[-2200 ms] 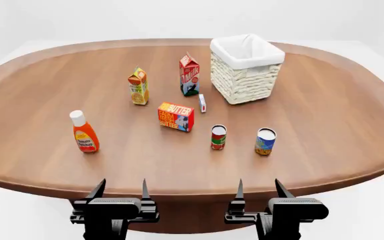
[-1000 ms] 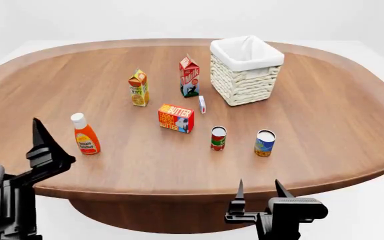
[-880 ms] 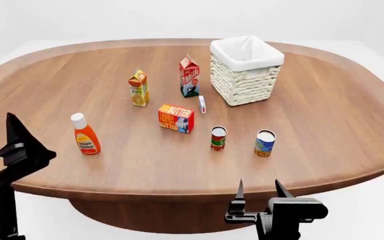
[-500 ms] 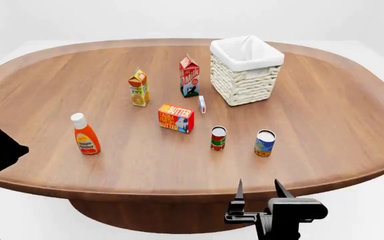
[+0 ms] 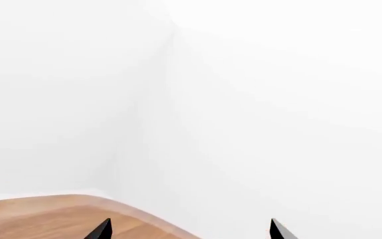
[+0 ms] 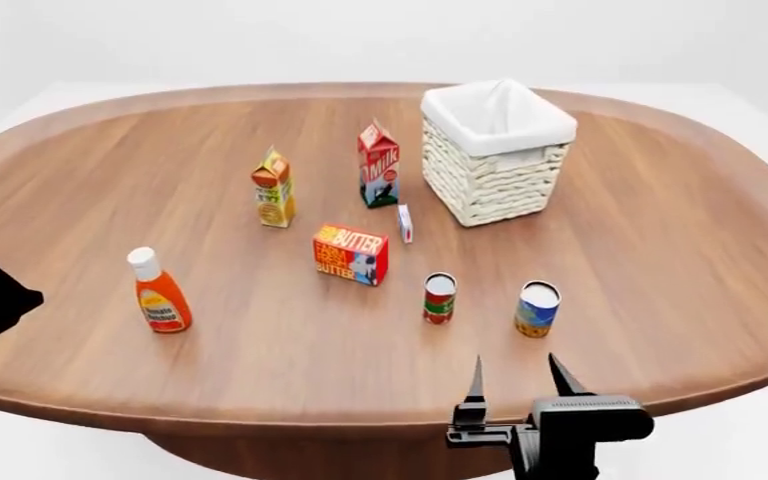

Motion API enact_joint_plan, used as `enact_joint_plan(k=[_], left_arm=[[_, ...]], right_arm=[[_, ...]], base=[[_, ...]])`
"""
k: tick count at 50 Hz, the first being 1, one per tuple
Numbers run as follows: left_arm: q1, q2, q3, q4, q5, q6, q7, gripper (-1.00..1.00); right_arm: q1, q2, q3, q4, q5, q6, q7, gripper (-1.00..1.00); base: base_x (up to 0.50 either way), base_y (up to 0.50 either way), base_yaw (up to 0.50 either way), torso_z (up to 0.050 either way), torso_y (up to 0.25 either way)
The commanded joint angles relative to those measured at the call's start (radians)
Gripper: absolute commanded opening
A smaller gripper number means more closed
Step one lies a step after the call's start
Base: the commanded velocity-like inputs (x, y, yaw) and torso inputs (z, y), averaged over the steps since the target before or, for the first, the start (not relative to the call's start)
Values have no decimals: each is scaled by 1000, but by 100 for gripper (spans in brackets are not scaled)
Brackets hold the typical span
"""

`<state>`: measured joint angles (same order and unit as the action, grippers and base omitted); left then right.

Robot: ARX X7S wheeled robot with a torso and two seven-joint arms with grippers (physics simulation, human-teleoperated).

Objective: Pick up the cream cheese box and the butter, and put them in the basket.

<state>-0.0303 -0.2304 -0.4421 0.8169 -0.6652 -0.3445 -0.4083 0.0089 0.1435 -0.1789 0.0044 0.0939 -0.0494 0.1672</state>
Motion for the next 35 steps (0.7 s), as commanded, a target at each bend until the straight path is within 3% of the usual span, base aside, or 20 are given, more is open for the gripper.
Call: enact_joint_plan(k=[1,21,35], left_arm=[[6,-6,1,3,-10,3,-4,100],[10,-16,5,2,-16,11,-12,100],[11,-21,3,-4,-23,20,-18,100]], right_arm=[[1,8,-10,12,-1,-24,8,100],[-1,19,-25,-10,12,-3,23,100],[-1,27,-33,-2,19,-25,27,100]], base=[[281,0,0,0,0],[234,0,0,0,0],[23,0,0,0,0]])
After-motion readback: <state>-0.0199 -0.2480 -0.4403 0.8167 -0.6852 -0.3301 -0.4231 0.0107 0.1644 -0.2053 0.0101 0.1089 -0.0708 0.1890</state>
